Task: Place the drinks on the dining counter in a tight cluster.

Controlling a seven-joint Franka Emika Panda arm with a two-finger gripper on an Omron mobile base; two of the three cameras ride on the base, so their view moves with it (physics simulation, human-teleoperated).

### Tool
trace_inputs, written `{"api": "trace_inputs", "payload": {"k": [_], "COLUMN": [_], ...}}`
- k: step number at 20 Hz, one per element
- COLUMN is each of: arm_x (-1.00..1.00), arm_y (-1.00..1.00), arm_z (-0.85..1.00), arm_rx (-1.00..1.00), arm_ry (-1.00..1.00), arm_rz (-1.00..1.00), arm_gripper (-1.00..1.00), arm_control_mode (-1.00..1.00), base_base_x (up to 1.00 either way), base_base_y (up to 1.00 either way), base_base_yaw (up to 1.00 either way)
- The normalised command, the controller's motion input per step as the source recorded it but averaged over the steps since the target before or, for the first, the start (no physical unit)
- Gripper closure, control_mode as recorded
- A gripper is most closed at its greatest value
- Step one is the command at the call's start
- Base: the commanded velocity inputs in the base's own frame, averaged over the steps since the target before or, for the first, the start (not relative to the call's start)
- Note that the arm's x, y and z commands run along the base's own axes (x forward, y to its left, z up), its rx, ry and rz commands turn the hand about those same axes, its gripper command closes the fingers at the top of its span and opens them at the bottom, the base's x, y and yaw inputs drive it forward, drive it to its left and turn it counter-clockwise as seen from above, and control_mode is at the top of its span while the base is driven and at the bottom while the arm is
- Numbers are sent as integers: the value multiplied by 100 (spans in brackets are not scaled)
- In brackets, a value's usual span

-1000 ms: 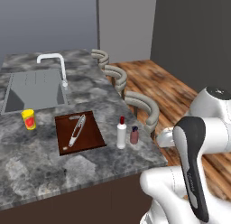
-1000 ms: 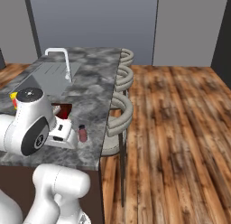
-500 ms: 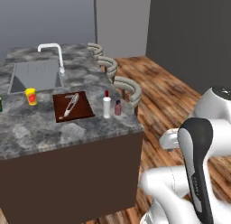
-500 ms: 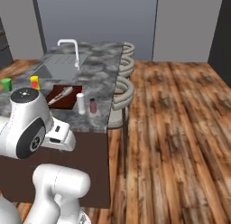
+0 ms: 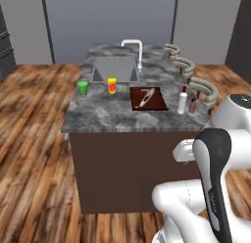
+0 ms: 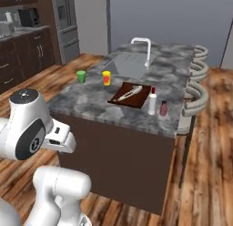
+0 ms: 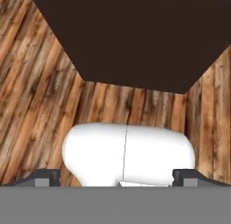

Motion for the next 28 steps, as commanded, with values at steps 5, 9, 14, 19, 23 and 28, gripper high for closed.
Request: {"api": "trace_inputs", "payload": {"k": [5, 9, 14, 19, 23, 28], "arm_x": [0, 0, 0, 0, 0, 0], "arm_y": [0, 0, 0, 0, 0, 0], "arm_z": [0, 0, 0, 0, 0, 0], "arm_rx": [0, 0, 0, 0, 0, 0], "arm_ry": [0, 0, 0, 0, 0, 0], "arm_rz": [0, 0, 0, 0, 0, 0], "arm_gripper": [-100, -100, -100, -100, -100, -100], "arm_control_mode": [100, 100, 100, 100, 100, 100], "base_base_x": [-13, 19, 49, 100, 100, 100], "base_base_y": [91, 95, 69, 19, 16, 35], "base_base_yaw": [50, 67, 73, 39, 1, 0]}}
